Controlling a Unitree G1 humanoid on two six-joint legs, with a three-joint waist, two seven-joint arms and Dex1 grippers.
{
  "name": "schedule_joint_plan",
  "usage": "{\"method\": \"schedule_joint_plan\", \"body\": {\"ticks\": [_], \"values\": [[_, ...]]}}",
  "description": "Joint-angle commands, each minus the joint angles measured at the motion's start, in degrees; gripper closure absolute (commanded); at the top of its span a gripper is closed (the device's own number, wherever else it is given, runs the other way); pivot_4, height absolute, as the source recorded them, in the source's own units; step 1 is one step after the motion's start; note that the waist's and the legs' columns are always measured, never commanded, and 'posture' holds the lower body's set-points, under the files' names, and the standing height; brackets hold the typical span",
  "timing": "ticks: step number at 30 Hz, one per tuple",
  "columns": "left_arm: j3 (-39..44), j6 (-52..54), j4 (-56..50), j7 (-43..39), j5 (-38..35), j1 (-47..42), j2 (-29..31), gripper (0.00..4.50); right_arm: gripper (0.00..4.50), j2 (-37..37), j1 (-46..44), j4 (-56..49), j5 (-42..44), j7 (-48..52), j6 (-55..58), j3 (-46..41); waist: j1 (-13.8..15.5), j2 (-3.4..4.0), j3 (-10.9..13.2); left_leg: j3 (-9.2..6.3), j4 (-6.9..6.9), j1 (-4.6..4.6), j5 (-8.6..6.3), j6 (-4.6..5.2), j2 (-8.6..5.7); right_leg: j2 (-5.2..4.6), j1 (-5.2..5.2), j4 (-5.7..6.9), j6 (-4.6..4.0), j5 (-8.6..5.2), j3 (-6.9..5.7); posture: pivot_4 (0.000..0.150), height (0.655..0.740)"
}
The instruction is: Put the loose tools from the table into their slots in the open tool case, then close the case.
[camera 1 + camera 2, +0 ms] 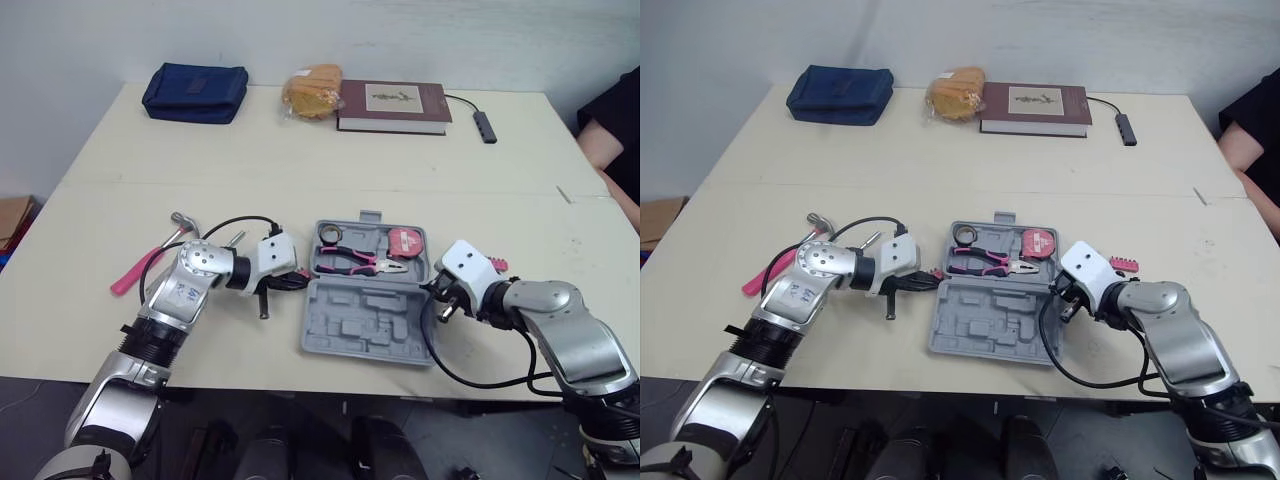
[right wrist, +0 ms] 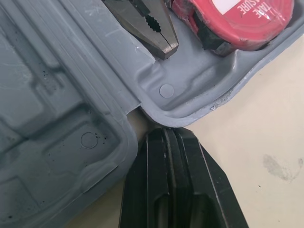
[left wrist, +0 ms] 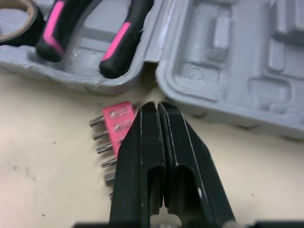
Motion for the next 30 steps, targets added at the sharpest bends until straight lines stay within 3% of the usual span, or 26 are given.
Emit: {"method": "schedule_joint_plan", "body": {"ticks": [1, 23, 26, 30], "values": [[1.1, 1.2, -2.8, 0.2, -0.3, 1.7, 1.4, 4.5, 4.43, 0.7, 0.3, -3.8, 1.4, -0.5, 0.7, 1.3, -0.1, 0.0, 0.0, 0.0, 0.0, 0.01, 0.0, 0.0, 0.01, -0.01, 0.0, 0.0, 0.0, 0.0, 0.02, 0.15, 0.74], [2.9, 2.2, -10.5, 0.9, -1.9, 8.9, 3.4, 4.5, 4.43, -2.0, 3.5, -4.8, 1.6, 0.6, -5.2, 4.5, 0.0, -0.04, 0.0, 0.02, -0.01, 0.07, -0.06, 0.06, 0.08, -0.1, 0.04, -0.03, -0.01, 0.0, 0.06, 0.15, 0.74], [4.2, 1.7, -10.6, 0.7, -2.8, 9.1, 4.2, 4.5, 4.43, -3.1, 4.8, -4.5, 1.3, 0.0, -6.1, 2.4, 0.0, -0.04, 0.0, 0.01, -0.01, 0.07, -0.06, 0.06, 0.08, -0.1, 0.05, -0.03, -0.01, 0.0, 0.06, 0.15, 0.74], [10.5, 2.9, -13.0, -4.4, -10.7, 10.4, 7.2, 4.5, 4.43, -6.7, 10.8, -6.3, 3.5, 2.6, -11.5, -6.0, 0.1, -0.05, 0.0, 0.0, -0.01, 0.02, -0.08, 0.1, 0.07, -0.14, 0.04, -0.08, -0.01, 0.0, 0.06, 0.15, 0.74]]}}
